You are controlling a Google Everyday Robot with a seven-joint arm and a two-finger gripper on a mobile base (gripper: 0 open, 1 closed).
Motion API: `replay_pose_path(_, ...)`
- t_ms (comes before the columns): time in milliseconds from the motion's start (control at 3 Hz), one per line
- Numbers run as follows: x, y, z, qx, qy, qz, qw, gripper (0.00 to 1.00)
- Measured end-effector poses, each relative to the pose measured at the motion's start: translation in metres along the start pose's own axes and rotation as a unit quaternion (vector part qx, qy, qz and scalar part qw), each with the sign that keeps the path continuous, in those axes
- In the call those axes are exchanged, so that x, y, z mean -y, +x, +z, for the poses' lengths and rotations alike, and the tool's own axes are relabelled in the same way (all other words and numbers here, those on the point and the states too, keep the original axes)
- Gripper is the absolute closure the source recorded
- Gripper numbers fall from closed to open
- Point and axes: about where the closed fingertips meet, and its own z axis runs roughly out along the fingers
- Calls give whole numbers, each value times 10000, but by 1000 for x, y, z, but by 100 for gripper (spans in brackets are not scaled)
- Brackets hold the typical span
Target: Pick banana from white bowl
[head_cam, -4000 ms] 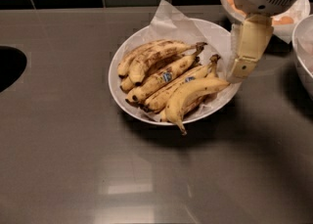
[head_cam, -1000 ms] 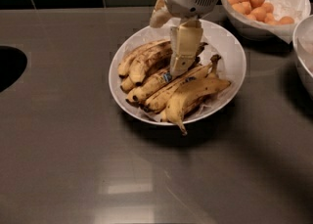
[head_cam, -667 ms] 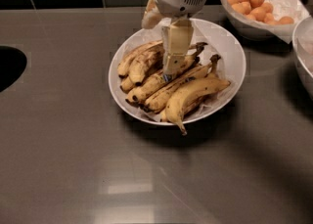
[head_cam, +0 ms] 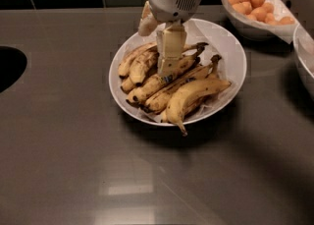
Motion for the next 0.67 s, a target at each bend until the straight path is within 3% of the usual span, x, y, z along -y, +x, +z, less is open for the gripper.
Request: replay_pose_path(667,0,8,4,-107,-43,102,9999,34)
